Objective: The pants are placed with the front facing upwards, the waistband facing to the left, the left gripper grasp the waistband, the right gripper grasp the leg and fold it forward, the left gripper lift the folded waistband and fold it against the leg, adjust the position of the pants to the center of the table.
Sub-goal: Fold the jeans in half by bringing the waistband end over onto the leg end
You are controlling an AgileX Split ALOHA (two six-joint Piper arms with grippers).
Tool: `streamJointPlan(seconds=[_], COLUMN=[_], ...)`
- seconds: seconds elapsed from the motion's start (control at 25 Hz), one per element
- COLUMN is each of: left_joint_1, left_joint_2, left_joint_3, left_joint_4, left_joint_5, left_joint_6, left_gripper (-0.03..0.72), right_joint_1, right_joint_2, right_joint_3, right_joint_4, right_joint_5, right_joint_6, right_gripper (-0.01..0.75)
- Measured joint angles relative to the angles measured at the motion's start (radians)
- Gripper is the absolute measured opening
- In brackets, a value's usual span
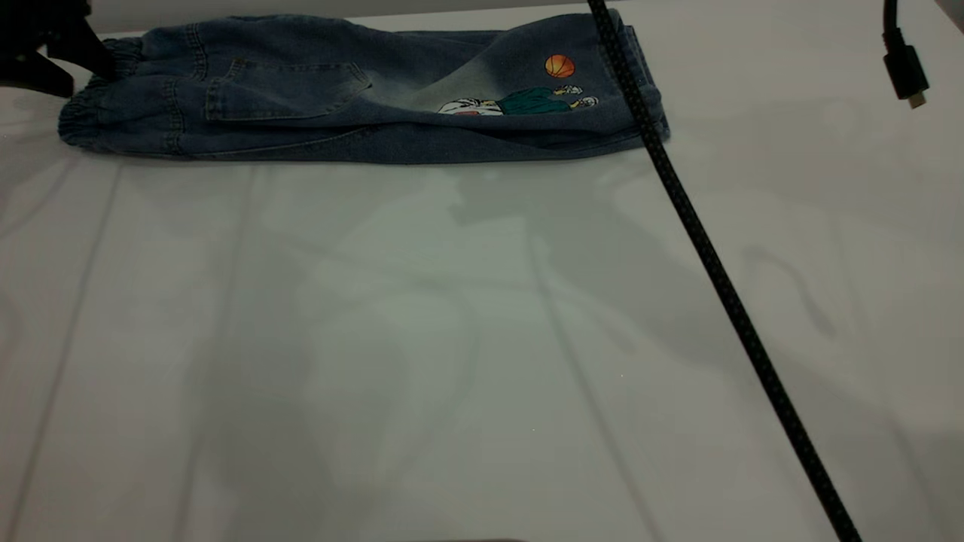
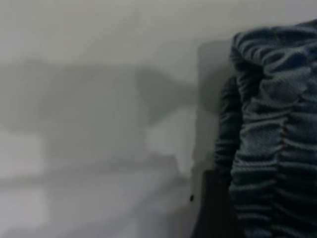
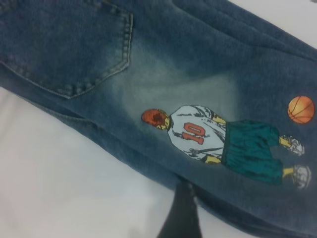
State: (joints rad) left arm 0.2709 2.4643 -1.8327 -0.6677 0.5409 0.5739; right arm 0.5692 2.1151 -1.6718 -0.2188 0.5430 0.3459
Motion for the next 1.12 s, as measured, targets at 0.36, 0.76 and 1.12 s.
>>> streamJointPlan(seconds=[0.36,0.76,1.12], left_joint_1=[-0.035,-0.059,-0.088], left_joint_2=[0.046,0.045,-0.042], left_joint_3=[-0.001,-0.009,-0.009], left_joint_4=[-0.062,-0.077,-0.065], left_joint_5=[-0.041,-0.008,0.108], left_joint_6=[0.047,0.05,0.12], left_gripper=[0.393,0.039,0.036], right_joint_1=[0.0,-0.002,-0.027], right_joint_2=[0.002,0.155,0.32], right_joint_3=[0.0,0.0,-0.155], right_joint_4=[-0.001,-0.005,-0.006], right_joint_5=[-0.032,-0.4,-0.328], right_joint_6=[-0.017,-0.043,-0.046], right_gripper=[0.54,0.53,0.515])
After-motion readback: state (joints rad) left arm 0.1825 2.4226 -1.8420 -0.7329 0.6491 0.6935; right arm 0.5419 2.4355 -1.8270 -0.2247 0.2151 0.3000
